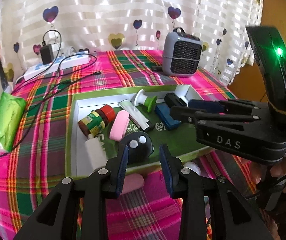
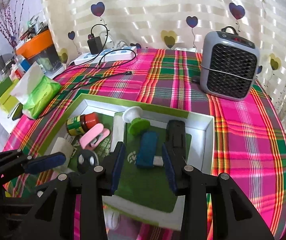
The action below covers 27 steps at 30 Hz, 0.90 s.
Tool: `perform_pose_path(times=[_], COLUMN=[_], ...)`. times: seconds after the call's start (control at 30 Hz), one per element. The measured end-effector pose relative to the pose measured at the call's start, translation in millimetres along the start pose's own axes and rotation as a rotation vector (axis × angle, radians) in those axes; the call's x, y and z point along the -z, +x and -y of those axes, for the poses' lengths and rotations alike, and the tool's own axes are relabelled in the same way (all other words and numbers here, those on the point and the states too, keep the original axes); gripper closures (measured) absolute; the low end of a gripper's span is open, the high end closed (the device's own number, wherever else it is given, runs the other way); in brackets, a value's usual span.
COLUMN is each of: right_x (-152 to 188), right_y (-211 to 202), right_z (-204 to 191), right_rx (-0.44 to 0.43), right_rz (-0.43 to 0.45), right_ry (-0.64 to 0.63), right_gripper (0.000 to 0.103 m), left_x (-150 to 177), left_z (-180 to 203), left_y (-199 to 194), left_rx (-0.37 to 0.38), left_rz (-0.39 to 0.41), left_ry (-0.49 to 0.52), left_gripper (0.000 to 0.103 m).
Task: Organize rigid objects
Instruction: 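Open the left tool to release the black remote in the box, then move the left tool toward the pink block while the right tool closes on the white round cap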
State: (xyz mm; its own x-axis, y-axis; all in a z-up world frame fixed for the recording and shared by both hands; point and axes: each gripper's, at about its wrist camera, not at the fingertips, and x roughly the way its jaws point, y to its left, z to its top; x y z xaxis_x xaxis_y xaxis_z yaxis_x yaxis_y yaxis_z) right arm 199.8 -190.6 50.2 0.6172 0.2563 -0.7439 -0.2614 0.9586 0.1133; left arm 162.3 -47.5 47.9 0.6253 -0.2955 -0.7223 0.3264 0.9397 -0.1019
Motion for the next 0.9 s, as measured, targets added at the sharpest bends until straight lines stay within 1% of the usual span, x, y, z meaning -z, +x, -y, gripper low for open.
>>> perform_pose_path(times=[0.27, 0.43, 0.53, 0.63, 0.7, 0.73, 0.77, 0.9], right_x=[22.2, 39.1, 49.5, 58.7, 65.0, 67.6, 70.2, 76.7], right_y=[-27.8, -40.2, -43.9, -46.3, -45.8, -45.8, -44.9, -43.8], right_z=[-2.8, -1.7, -2.7, -3.4, -6.0, -6.8, -8.9, -15.3], right_rx=[0.013, 0.017, 0.016, -0.001, -0.013, -0.017, -0.021, -0.001], right_rz=[0.039, 0.057, 0.058, 0.065, 0.065, 0.062, 0.058, 0.054], right_ry=[0.03, 0.061, 0.073, 0.088, 0.094, 0.092, 0.087, 0.065], right_gripper=[0.064, 0.064, 0.064, 0.063, 0.06, 0.056, 0.054, 0.054], left_x=[18.7, 33.1, 42.2, 48.5, 52.6, 54.9, 56.8, 62.3], left_z=[-7.1, -18.2, -24.9, -33.3, -36.6, -37.9, -38.8, -41.6], left_y=[-31.7, -43.6, -49.0, -50.1, -49.0, -48.1, -47.3, -45.4], left_rx=[-0.035, -0.043, -0.037, -0.02, -0.009, -0.008, -0.012, 0.006], left_rz=[0.045, 0.053, 0.06, 0.051, 0.045, 0.038, 0.032, 0.021], left_ry=[-0.012, -0.055, -0.069, -0.109, -0.126, -0.127, -0.129, -0.137], left_gripper=[0.071, 0.071, 0.071, 0.071, 0.071, 0.071, 0.071, 0.071])
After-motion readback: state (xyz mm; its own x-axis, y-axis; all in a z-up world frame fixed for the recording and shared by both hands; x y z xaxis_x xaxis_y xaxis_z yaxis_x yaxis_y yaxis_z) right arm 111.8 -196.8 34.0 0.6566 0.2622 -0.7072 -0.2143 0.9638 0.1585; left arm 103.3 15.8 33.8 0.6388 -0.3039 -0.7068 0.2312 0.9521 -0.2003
